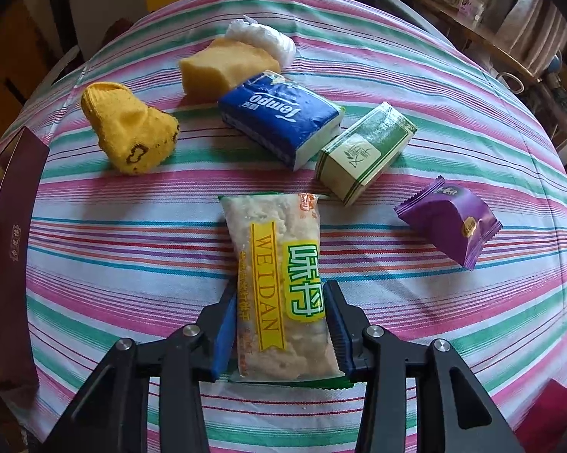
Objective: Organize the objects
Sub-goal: 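Carry the WEIDAN bag into the gold tray and open the right tool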
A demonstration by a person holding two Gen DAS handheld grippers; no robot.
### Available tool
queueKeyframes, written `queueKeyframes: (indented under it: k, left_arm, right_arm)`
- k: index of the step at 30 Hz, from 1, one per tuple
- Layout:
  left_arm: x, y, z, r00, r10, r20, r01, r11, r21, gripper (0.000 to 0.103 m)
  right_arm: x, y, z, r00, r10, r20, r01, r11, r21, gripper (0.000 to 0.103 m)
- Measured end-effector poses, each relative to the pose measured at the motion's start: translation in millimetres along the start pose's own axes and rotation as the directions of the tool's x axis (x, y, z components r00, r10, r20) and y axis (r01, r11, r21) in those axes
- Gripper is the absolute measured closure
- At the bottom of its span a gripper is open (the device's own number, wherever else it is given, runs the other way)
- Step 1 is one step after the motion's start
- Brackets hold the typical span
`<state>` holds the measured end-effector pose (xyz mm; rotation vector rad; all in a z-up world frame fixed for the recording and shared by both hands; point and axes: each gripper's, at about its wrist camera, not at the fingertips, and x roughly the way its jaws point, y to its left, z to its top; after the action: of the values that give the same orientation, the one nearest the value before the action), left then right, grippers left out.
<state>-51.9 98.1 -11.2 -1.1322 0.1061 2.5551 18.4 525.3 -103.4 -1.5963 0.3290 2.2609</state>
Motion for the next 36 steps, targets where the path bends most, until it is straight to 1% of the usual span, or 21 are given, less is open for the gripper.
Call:
queueKeyframes:
  k: [4, 20, 25, 30, 33, 36]
  left_arm:
    - [-0.3, 0.2, -4.5, 1.0, 0.002, -0.006, -0.002, 1.0, -0.002, 0.048]
    - [9.2, 2.9, -17.4, 0.998, -0.008, -0.061, 0.007, 1.0, -0.023, 0.048]
    - [13.6, 6.7, -20.4, 0.997, -0.008, -0.08, 0.005, 0.999, -0.043, 0.048]
    - [18.8, 21.9, -27.1, 0.993, -0.028, -0.118, 0.015, 0.994, -0.104, 0.048]
    - [14.7, 33.1, -29.5, 0.993, -0.025, -0.113, 0.011, 0.992, -0.123, 0.048]
    - [5.7, 49.4, -30.7, 0.996, -0.015, -0.088, 0.002, 0.99, -0.14, 0.048]
  right_arm:
    - [-1.1, 5.7, -1.2, 1.0, -0.017, 0.007, 0.017, 1.0, -0.024, 0.061]
    - [1.1, 2.9, 0.3, 0.999, -0.037, 0.016, 0.038, 0.998, -0.047, 0.061]
    - [-3.6, 11.2, -3.5, 0.998, -0.051, 0.021, 0.052, 0.997, -0.061, 0.061]
    - [-2.1, 9.4, -3.9, 0.998, -0.056, 0.024, 0.058, 0.996, -0.068, 0.062]
    - [-6.4, 12.1, -5.9, 0.998, -0.052, 0.024, 0.053, 0.997, -0.064, 0.062]
    - [-9.9, 12.5, -6.9, 0.999, -0.035, 0.018, 0.036, 0.998, -0.048, 0.062]
